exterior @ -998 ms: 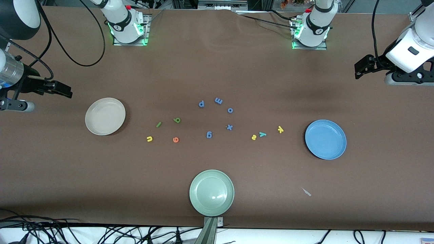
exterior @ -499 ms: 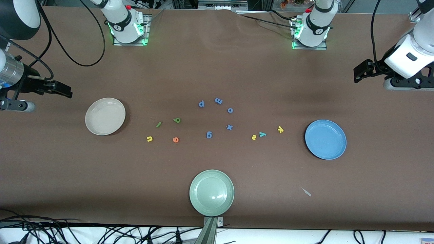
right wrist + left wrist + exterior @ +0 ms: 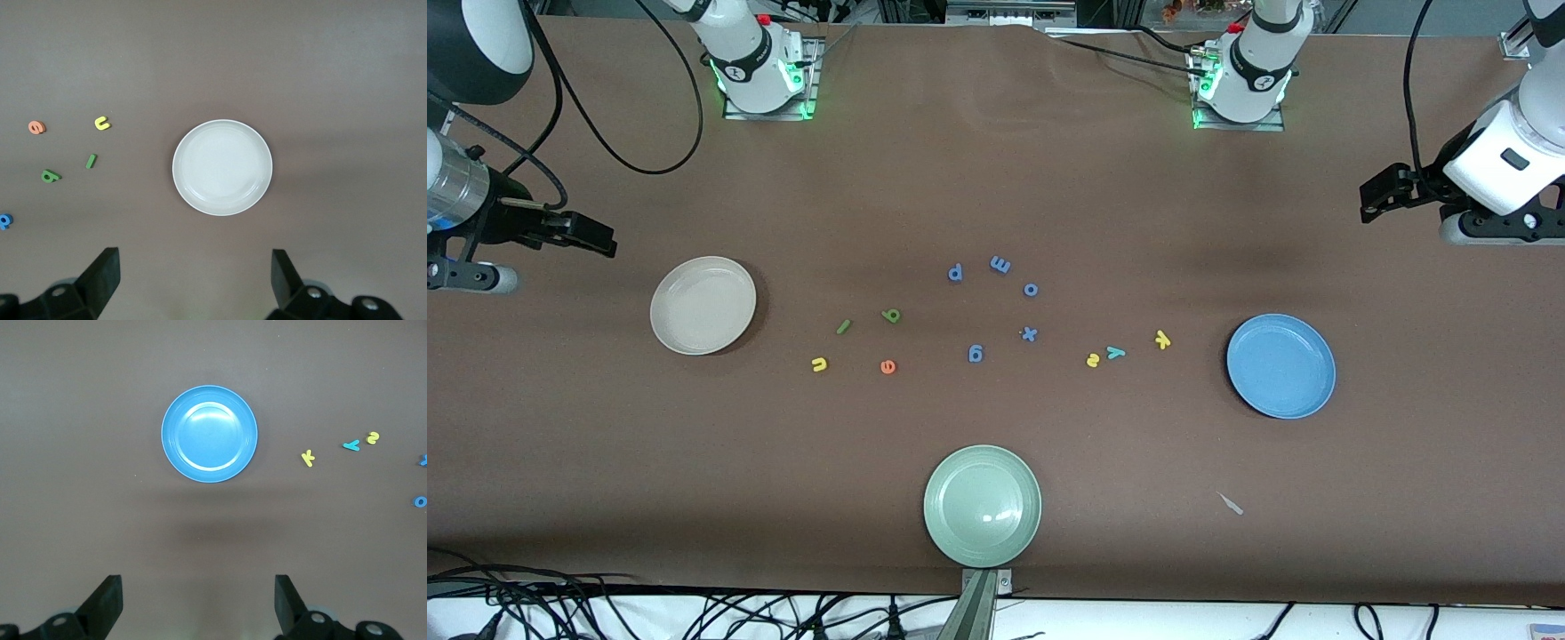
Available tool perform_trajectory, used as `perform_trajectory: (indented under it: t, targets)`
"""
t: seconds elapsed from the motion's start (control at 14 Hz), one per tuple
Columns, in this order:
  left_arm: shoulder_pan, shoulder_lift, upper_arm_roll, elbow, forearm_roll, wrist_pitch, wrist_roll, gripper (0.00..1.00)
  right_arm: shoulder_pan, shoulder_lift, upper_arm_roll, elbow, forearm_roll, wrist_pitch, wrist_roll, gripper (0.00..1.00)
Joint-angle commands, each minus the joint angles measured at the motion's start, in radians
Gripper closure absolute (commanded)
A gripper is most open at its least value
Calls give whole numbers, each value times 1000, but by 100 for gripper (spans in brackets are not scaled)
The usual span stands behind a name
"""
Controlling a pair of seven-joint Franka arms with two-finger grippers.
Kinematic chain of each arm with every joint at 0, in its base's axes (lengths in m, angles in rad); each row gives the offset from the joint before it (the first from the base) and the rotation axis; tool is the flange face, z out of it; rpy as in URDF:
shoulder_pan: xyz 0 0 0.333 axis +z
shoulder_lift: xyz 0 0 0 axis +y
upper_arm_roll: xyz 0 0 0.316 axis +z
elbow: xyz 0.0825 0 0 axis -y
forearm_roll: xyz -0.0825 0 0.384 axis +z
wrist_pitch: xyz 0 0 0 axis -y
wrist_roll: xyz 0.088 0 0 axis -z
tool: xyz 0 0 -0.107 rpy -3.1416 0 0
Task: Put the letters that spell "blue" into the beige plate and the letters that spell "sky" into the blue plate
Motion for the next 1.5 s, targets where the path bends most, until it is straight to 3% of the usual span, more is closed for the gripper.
perform_trajectory:
  t: [0.0,0.71,0.86,1.21,1.43]
  targets:
    - [29,14,-5,31,34,-9,13,0,-9,-8,6,-2,-3,-10,-8,0]
    - [20,17,-15,30,16,-53,2,0,-9,-7,5,-2,-3,-10,-11,0]
    - [9,43,-46,45,18,-50,-12,0,-9,-7,3,-2,-3,-10,-13,0]
    - [-82,150,-55,57,7,-46,-252,0,-17,-5,-9,-3,-3,-8,-50,0]
    - [-123,229,-55,57,-5,67,-426,0,-17,-5,-11,-3,-3,-8,-65,0]
